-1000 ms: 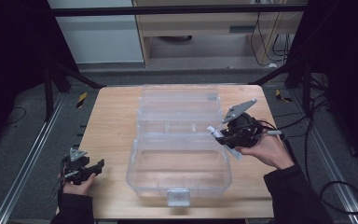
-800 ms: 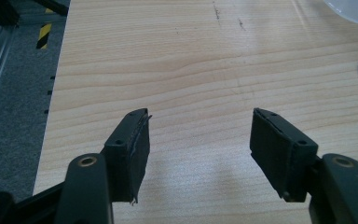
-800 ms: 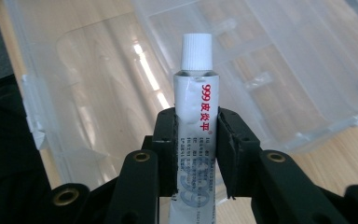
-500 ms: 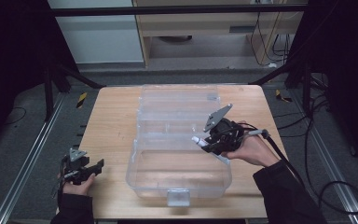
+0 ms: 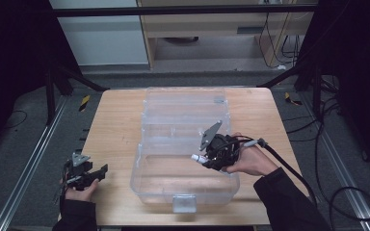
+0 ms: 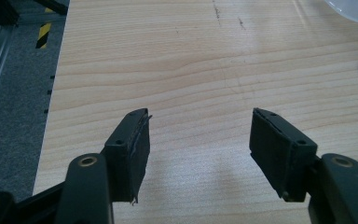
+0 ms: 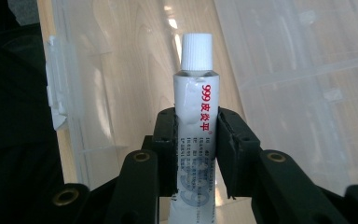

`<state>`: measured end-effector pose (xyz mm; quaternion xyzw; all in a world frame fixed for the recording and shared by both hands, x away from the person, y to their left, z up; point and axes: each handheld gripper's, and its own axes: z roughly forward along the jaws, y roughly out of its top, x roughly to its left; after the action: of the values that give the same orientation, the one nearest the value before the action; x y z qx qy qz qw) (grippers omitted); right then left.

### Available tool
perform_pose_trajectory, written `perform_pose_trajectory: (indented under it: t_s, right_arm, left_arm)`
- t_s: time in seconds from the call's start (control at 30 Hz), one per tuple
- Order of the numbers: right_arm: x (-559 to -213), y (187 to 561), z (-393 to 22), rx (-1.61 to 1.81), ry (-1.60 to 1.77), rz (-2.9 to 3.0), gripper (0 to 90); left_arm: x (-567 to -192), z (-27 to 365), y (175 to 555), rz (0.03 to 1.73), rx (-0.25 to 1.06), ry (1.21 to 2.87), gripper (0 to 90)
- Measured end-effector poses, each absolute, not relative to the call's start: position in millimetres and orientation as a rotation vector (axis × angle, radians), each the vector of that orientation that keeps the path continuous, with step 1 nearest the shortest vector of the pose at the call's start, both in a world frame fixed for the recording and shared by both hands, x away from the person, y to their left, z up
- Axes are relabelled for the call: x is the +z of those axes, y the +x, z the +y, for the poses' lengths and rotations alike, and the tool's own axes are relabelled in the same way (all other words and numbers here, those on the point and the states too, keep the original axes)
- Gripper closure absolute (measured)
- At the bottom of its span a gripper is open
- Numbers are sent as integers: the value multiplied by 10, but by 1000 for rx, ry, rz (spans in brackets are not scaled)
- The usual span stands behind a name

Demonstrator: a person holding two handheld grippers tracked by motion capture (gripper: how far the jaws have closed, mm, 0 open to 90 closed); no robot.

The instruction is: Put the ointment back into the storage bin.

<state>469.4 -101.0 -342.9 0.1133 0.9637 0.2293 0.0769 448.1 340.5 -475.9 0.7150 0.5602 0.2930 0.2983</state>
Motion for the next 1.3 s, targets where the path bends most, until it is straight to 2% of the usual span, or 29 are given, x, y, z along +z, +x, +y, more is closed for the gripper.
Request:
perform_pose_trajectory:
  t_s: [1.3]
  right_arm:
    - [-4099, 4751, -786, 382, 171, 3053, 700]
  left_arm:
    - [-4770, 3404, 4487, 1487, 770, 1904, 383]
